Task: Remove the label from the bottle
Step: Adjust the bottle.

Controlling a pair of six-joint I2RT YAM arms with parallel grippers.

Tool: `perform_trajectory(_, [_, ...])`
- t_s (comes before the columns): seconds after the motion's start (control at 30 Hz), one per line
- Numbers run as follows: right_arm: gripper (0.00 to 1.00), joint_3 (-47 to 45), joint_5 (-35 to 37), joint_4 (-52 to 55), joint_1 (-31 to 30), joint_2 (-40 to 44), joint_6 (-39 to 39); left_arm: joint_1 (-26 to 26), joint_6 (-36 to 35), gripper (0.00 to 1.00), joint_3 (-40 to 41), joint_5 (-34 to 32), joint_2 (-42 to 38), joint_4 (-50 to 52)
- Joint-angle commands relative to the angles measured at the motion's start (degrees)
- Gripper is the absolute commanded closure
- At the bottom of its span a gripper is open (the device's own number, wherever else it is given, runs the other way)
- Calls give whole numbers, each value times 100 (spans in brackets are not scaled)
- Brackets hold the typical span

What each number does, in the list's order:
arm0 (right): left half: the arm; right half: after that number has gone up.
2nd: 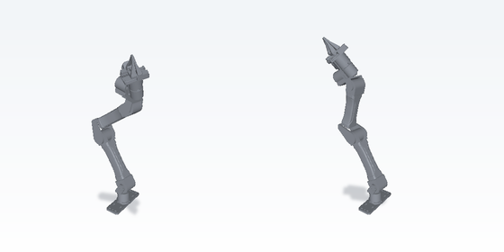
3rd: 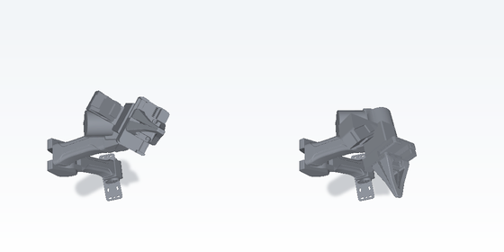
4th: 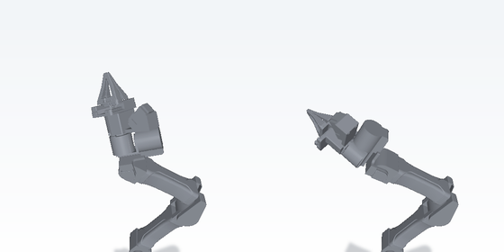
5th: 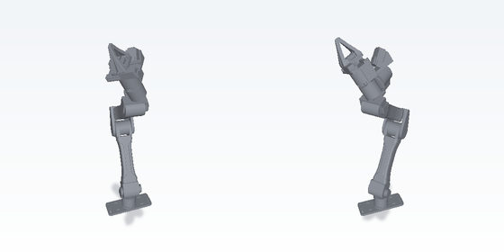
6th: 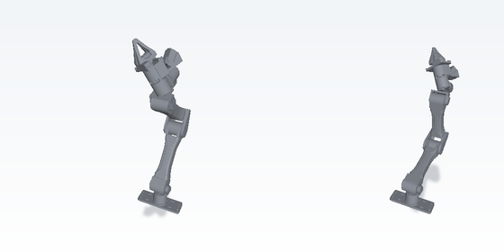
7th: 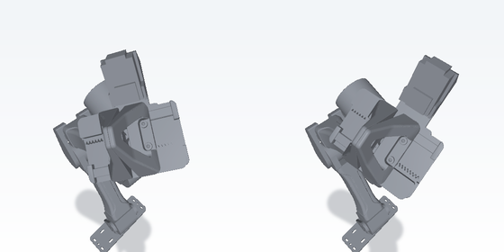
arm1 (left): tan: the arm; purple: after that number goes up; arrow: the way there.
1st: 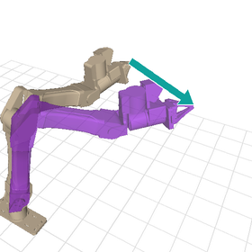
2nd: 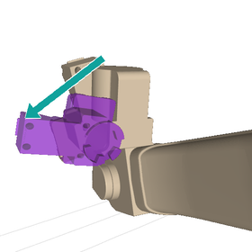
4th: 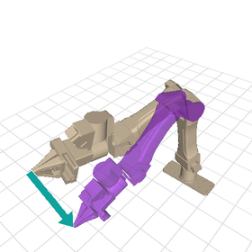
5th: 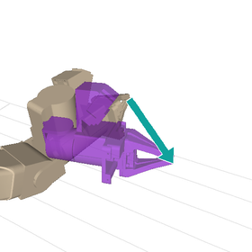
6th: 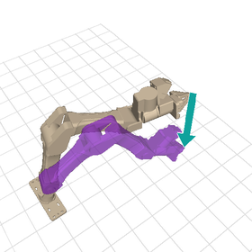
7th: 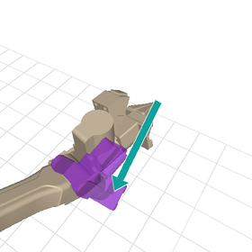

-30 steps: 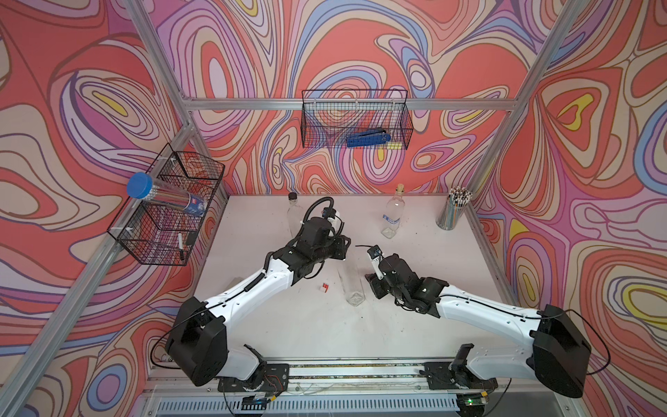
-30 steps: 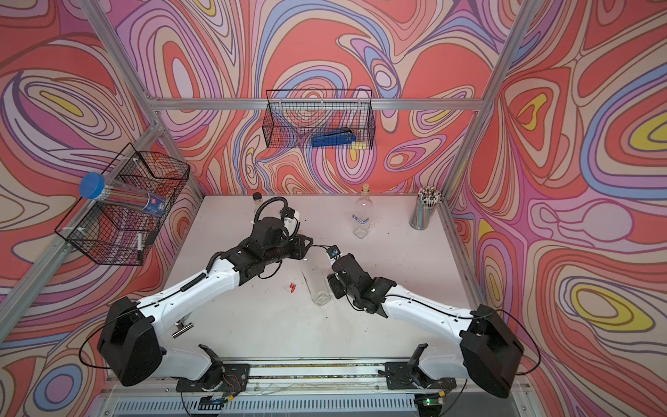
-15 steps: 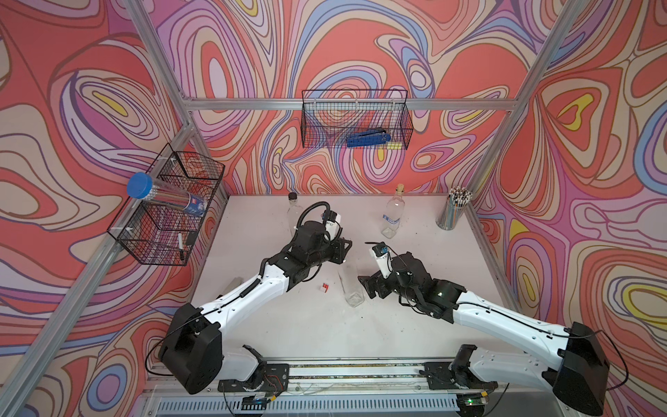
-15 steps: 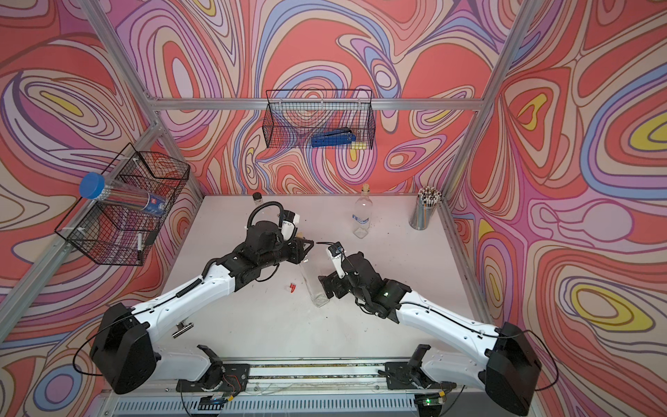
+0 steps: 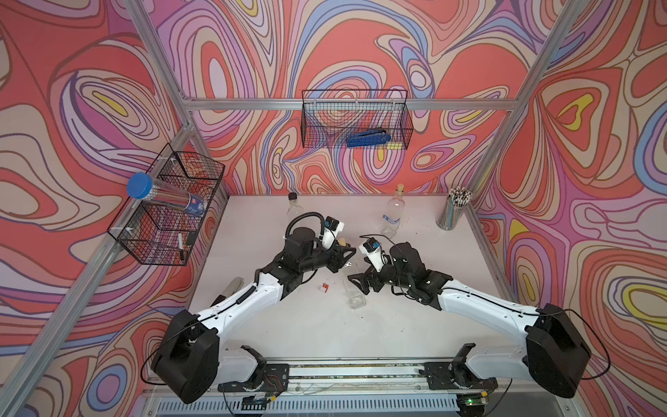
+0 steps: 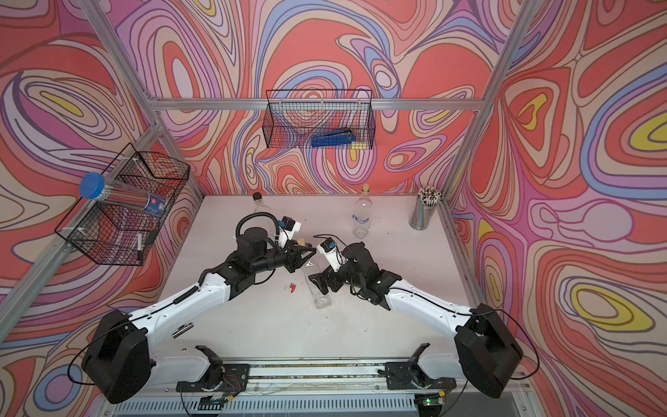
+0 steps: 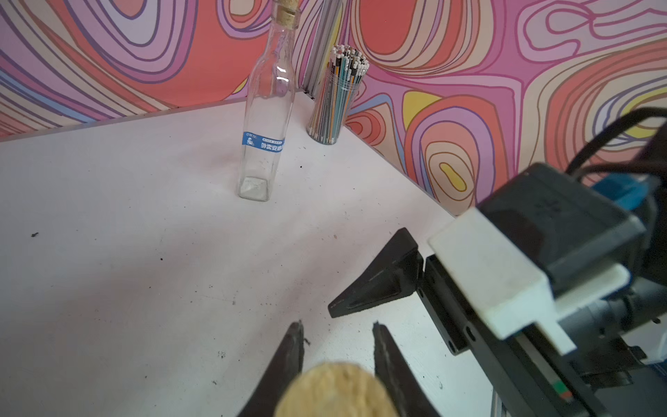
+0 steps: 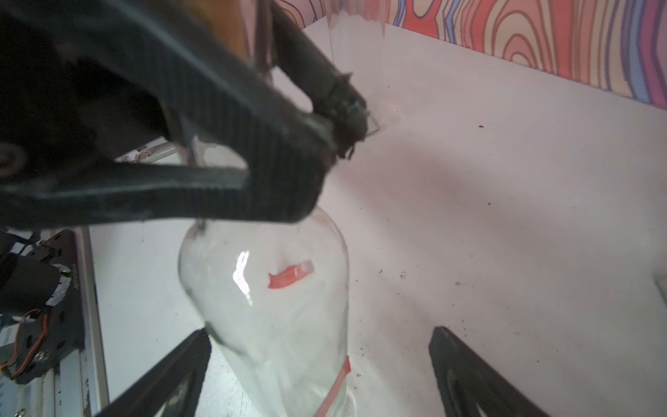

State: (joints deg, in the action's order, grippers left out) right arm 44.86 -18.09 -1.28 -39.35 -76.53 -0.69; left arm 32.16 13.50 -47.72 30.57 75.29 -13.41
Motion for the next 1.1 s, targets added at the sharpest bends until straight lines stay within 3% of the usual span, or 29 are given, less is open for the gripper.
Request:
perform_trajectory(0.0, [6,330,-881,-118,119,-308,192,-56,-119,100,155,726,-143,-278])
perform_trajectory(0.17, [17,429,-1134,-89,182,-472,178,-274,292,100,430,1106,-377,-1013])
perform_trajectory(0.4, [48,486,-1343,-198,209,-533,104,-371,625,100,549,1476,-421,-1498])
perform_trajectory(0.5, [44,564,-1465,-213,209,-634,91,-376,825,100,584,1641,-360,-1821])
perform_trajectory(0.63, [21,716,-1552,-111,209,-795,137,-370,987,100,595,1796,-279,-2089])
perform_trajectory(0.73, [14,710,-1498,-207,209,-882,165,-370,1090,100,602,1902,-234,-2286])
perform_trajectory(0.93, [19,804,-1833,-224,222,-1041,227,-370,1257,100,608,2073,-222,-2497])
perform_trajectory(1.03, [29,873,-2199,-241,252,-1125,204,-374,1359,100,572,2179,-225,-2634])
perform_trajectory(1.07, [36,899,-2306,-241,247,-1142,196,-372,1398,100,554,2214,-218,-2687])
